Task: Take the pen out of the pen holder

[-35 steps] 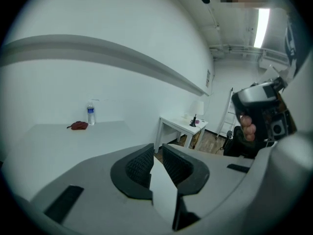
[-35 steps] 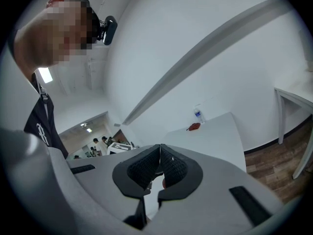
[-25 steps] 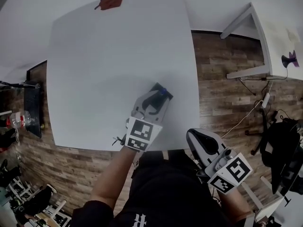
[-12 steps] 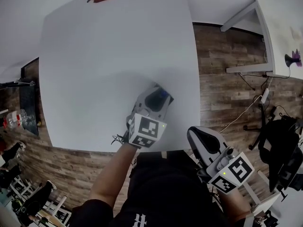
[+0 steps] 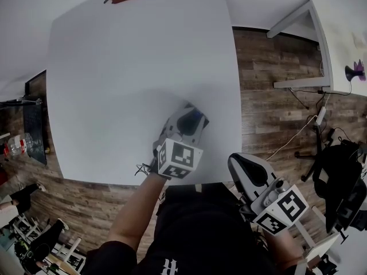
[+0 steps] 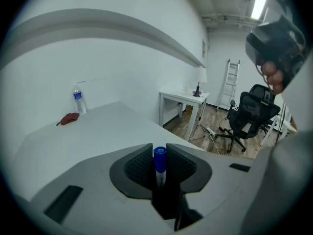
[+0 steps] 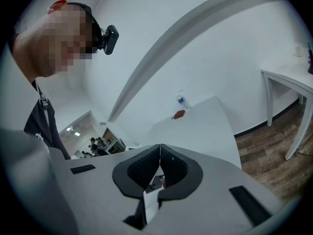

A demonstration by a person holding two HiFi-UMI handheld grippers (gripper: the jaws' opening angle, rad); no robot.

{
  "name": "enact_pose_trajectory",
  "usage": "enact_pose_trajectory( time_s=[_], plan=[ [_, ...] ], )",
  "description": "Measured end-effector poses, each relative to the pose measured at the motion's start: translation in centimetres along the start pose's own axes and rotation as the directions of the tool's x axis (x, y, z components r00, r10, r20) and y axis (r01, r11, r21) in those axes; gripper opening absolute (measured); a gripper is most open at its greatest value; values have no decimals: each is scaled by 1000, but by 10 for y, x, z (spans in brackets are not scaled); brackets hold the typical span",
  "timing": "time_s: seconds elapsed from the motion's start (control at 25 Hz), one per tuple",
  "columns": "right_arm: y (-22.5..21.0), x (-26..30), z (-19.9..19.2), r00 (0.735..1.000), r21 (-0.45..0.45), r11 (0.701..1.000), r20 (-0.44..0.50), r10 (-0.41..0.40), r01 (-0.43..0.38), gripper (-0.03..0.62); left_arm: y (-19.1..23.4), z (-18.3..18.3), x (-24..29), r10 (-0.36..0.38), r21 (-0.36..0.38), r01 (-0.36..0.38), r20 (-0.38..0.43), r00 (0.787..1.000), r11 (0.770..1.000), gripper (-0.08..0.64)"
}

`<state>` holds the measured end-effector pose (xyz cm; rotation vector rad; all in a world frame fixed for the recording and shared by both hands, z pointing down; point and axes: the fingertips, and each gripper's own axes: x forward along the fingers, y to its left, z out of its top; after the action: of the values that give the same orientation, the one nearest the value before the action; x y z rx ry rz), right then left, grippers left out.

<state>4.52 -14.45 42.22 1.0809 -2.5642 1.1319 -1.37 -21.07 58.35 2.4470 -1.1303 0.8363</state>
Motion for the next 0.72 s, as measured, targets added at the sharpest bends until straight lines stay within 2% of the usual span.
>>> enact_pose_trajectory(
  time_s=[0.08,0.44,0.72],
  plan=[
    [0,0,1,1000,-1,1000,3,-1,1,15,2,-1,1,14,7,-14,-3,1000,1000,72],
    [1,-6,6,1000,-11,1000,23,-3,3,15,3,0,0,10,6,-10,-1,1000,1000,67],
    [6,-9,12,999,-23,1000,47,20,-19,15,1,19,-14,17,26,-18,37,999,999,67]
  ],
)
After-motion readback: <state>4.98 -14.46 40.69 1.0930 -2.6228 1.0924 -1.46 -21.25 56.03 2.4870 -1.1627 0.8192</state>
